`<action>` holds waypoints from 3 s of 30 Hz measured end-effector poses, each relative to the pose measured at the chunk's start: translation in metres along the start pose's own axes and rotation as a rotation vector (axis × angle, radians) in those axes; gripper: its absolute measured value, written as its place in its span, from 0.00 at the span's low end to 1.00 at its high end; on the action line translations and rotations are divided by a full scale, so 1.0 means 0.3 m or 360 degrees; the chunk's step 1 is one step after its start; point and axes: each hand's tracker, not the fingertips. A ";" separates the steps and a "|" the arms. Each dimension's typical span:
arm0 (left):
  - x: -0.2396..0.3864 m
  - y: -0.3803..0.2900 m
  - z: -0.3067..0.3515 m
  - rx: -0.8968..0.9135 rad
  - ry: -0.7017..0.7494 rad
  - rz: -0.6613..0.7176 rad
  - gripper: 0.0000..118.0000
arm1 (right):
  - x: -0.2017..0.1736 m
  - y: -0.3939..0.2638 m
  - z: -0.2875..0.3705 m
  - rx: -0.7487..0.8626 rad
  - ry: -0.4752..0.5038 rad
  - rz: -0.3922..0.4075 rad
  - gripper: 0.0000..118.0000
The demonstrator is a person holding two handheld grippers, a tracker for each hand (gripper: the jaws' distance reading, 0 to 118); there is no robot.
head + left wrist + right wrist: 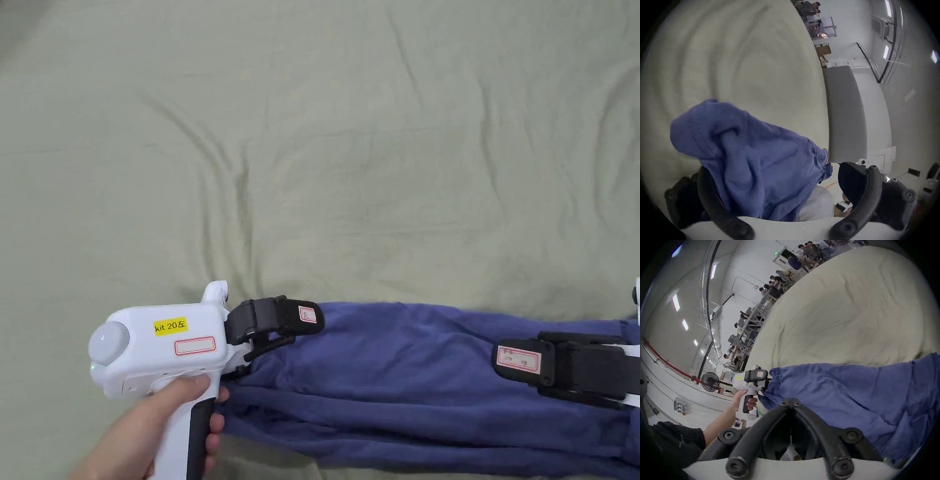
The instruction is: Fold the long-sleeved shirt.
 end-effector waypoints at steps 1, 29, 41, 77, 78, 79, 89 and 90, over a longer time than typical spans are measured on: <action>0.004 -0.004 0.011 0.0007 0.0024 0.0008 0.85 | -0.002 -0.001 -0.002 -0.0003 -0.0006 -0.0009 0.00; -0.189 0.031 0.972 0.0916 0.0034 0.0402 0.04 | -0.191 0.087 -0.062 0.0094 -0.0155 0.0004 0.00; 0.355 -0.109 0.574 0.0885 0.0447 0.0024 0.04 | -0.253 -0.025 0.001 -0.0004 -0.0256 0.0179 0.00; 0.503 -0.198 0.036 0.0353 0.1349 -0.0816 0.00 | -0.338 -0.066 0.154 0.0127 -0.0215 0.0253 0.00; 0.457 -0.211 -0.022 0.0218 0.1196 -0.0739 0.00 | -0.337 -0.068 0.150 0.0121 -0.0221 0.0250 0.00; 0.427 -0.234 -0.086 0.0093 0.1136 -0.0665 0.00 | -0.335 -0.070 0.147 0.0115 -0.0231 0.0244 0.00; 0.567 -0.369 -0.494 -0.0452 0.0831 -0.0834 0.00 | -0.316 -0.046 0.158 0.0137 -0.0388 0.0147 0.00; 0.559 -0.382 -0.510 -0.0471 0.0823 -0.0803 0.00 | -0.321 -0.041 0.170 0.0147 -0.0395 0.0148 0.00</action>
